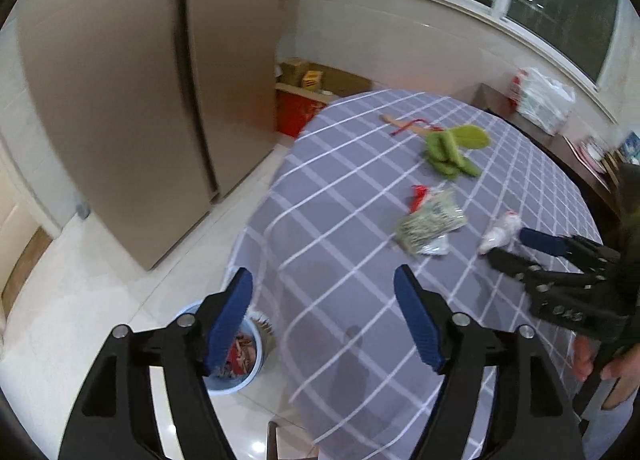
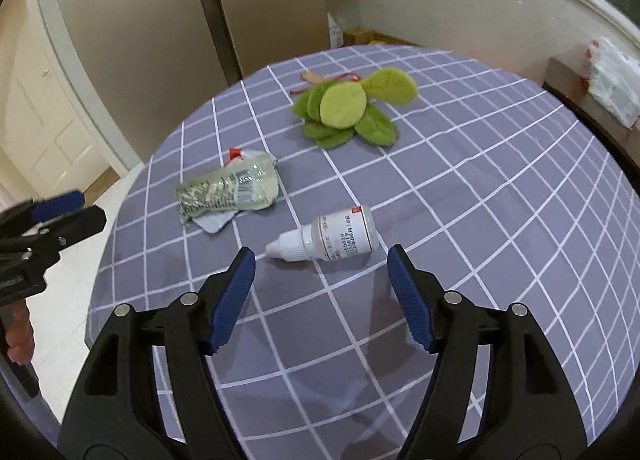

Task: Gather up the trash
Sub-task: 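Swing both open tools back toward the white bottle and green wrapper, then grasp the white bottle with the right tool while the left tool grasps the green wrapper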

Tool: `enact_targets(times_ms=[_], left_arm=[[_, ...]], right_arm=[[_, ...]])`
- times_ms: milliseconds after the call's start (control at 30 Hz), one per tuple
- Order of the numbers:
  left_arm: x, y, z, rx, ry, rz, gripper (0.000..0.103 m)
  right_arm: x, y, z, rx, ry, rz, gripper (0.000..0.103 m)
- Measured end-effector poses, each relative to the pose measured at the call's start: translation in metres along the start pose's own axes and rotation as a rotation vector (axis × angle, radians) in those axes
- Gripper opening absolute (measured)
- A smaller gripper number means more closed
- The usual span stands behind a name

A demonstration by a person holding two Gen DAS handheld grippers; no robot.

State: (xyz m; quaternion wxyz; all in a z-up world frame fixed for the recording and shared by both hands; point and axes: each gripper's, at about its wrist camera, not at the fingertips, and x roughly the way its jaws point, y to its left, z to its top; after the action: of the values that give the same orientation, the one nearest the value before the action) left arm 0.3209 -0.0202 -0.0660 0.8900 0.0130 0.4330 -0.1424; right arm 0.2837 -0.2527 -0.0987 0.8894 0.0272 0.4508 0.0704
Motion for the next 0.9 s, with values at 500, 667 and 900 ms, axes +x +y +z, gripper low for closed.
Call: enact_targets(times_ms=[500,667,900], left_arm=[[0.056,-0.052,0.023,0.11,0.05,-0.072,0.065],[0.057,-0.055,0.019,0.135,0.031,-0.098,0.032],[0.045,-0.048,0.016,0.125,0.002,-0.1,0.023]], right_arm=[[0.004,-0.006,0.004,-0.009,0.011,-0.023,0.061],[0.002,-0.014,0.005,0.017,0.023,-0.021,0.061],[0.0,-0.009,0.008,0.019,0.022,-0.019,0.061]])
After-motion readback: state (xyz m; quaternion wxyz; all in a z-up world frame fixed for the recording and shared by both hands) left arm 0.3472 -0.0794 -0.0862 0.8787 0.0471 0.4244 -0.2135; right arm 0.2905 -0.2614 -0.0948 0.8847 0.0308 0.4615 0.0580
